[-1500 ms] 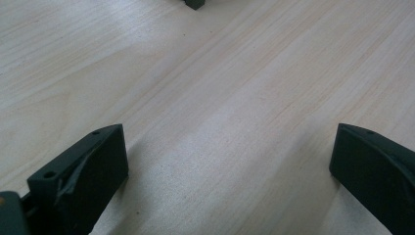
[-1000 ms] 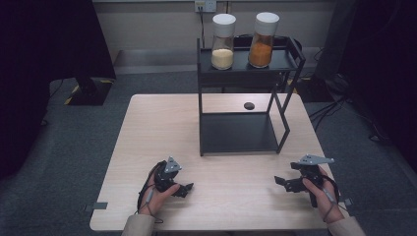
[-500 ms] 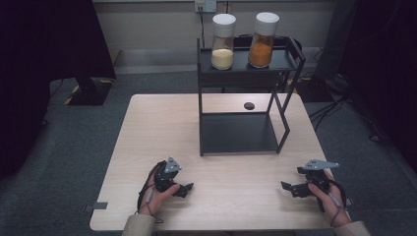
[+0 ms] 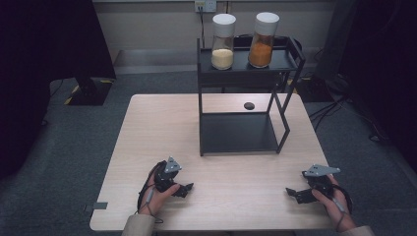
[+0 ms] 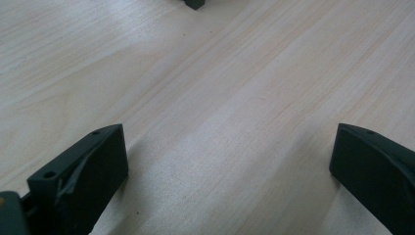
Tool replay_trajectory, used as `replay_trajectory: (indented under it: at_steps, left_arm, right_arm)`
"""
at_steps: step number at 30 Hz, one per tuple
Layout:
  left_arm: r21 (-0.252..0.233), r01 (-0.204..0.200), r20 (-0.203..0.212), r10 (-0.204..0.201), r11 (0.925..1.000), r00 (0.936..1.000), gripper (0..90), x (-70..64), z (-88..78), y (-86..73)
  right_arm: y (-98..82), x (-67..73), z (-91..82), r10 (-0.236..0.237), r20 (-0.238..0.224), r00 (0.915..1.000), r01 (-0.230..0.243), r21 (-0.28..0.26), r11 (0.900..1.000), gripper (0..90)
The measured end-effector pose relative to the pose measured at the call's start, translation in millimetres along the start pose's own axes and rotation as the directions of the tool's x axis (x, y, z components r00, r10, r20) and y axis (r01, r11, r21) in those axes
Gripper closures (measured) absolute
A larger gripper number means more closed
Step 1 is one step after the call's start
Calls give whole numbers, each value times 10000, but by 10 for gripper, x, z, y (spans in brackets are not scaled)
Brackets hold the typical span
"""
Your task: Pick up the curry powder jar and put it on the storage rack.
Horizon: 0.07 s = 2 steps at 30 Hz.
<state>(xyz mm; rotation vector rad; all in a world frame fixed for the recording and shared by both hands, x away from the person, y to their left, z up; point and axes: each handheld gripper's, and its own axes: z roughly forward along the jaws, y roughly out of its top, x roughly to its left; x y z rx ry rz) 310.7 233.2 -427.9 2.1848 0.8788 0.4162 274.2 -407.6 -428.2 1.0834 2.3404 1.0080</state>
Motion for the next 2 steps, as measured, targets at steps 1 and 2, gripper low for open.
replay_trajectory:
  at_steps: [1, 2]
  left_arm:
    - [2, -1, 2, 1, 10000, 10000, 1, 0, 0, 0]
    - [2, -1, 2, 1, 10000, 10000, 1, 0, 0, 0]
  right_arm:
    - [-2, 2, 3, -16, -2, 10000, 16, -14, 10000, 8]
    - [-8, -1, 8, -2, -14, 10000, 2, -37, 10000, 2]
